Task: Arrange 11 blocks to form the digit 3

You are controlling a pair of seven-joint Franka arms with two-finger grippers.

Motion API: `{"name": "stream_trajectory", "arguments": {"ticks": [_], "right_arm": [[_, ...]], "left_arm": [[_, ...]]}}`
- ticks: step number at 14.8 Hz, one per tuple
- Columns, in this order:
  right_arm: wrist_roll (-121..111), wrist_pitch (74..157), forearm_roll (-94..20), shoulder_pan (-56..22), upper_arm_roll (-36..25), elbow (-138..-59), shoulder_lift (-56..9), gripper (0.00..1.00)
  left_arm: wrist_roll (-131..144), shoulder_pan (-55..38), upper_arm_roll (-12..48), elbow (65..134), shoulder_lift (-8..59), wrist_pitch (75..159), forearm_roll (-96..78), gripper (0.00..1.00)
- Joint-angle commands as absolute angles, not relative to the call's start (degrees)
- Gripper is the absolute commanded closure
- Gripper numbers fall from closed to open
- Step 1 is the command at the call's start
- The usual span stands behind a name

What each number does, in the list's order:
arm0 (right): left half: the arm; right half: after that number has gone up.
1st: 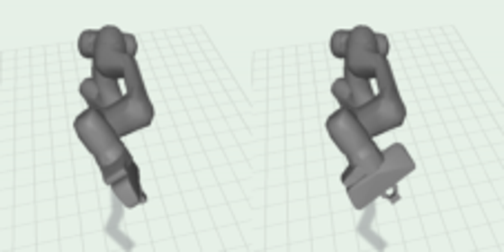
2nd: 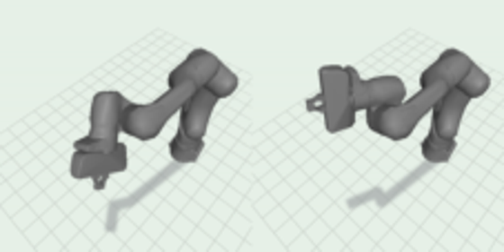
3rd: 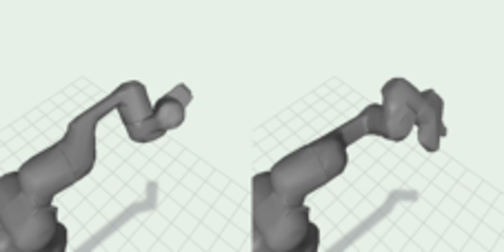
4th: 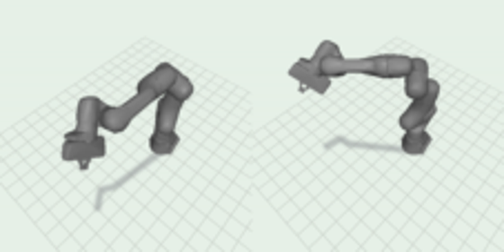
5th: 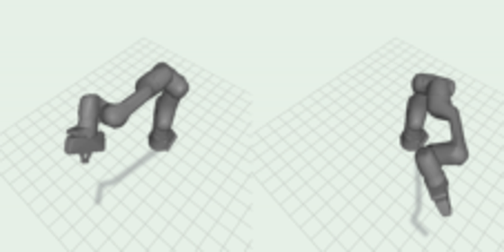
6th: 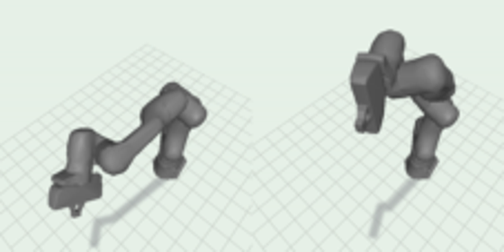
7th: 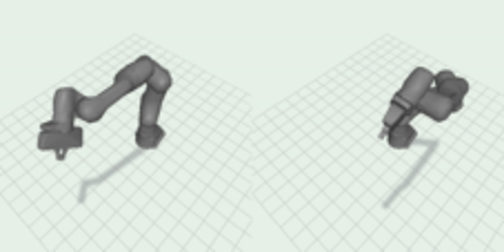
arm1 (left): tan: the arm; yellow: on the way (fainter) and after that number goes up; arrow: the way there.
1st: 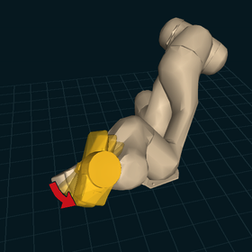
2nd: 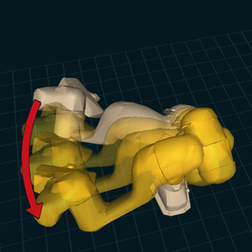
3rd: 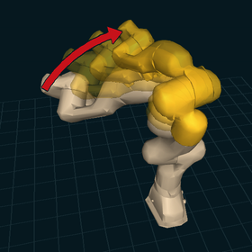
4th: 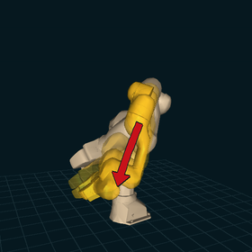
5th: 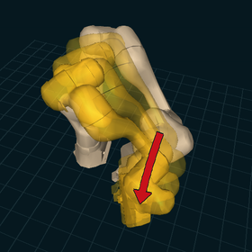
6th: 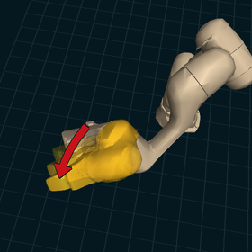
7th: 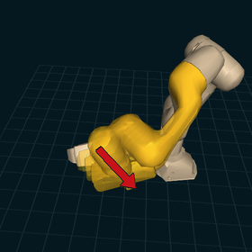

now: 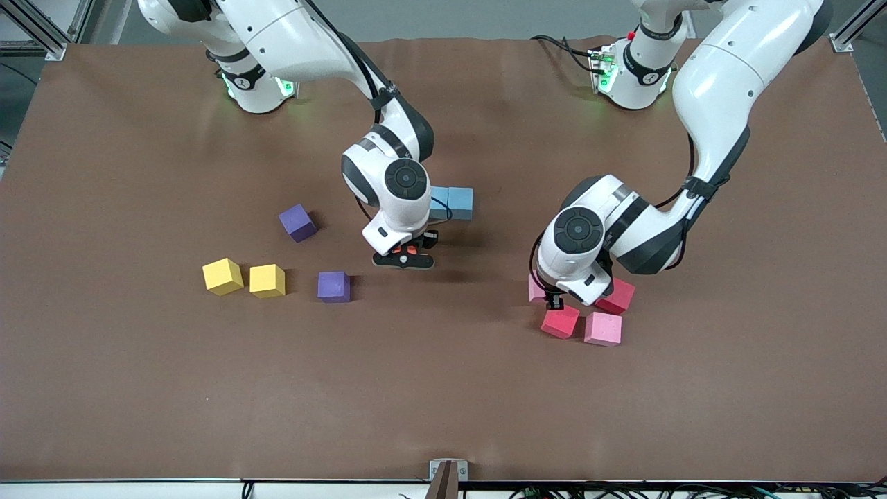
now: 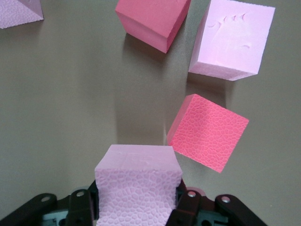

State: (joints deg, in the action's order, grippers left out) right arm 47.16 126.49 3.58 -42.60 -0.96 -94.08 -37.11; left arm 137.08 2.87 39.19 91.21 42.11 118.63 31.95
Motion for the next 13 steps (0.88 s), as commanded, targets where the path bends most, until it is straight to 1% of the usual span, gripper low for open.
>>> {"name": "stream_trajectory", "arguments": {"ticks": [1,3,13], "right_arm": [[51.0,127.9,5.0,-43.6,-1.4,-94.4,-37.3,0.96],[51.3,129.7,5.1,-43.9,-1.5,-96.0,-37.1,0.96],[52.2,129.9,5.5,-43.9,-1.6,-97.6,-36.7,0.96]], "left_arm": [[136.2,2.8,39.2,91.1,41.6,117.9,31.6,0.61],[136.1,3.0,39.2,91.1,41.6,117.9,31.6,0.61],[136.1,2.9,39.2,91.1,41.6,117.9,31.6,0.61]]}}
